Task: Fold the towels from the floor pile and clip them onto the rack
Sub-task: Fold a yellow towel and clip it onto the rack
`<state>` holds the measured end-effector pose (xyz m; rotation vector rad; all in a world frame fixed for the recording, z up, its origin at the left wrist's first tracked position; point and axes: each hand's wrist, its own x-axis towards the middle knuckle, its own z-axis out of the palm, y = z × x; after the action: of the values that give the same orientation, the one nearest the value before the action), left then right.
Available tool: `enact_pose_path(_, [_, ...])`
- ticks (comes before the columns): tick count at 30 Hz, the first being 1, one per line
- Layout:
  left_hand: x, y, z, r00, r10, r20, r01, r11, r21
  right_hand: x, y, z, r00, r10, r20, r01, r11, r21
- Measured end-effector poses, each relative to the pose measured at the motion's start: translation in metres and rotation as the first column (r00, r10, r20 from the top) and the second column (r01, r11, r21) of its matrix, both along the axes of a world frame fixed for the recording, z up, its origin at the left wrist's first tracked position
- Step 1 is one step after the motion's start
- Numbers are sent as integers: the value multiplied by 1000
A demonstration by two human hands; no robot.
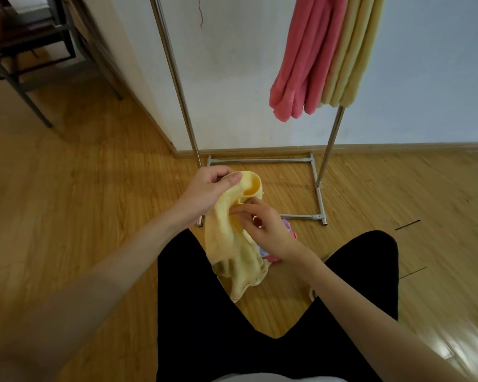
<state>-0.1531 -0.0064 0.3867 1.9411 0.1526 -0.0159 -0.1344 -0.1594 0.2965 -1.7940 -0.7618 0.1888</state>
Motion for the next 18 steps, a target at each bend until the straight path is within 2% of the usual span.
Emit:
enact_pose_path(3, [6,-4,4,1000,2,2,-2,1000,-12,2,-1,8,989,21,-145,-13,998,58])
enact_pose_path(5, [10,-6,6,1000,16,14,-16,1000,-21,3,-5,12,982,28,-186,-11,996,93])
enact_pose_path(18, [26,-26,9,998,37,43,-34,997,-73,12,-4,8,991,-123,-45,123,992,8])
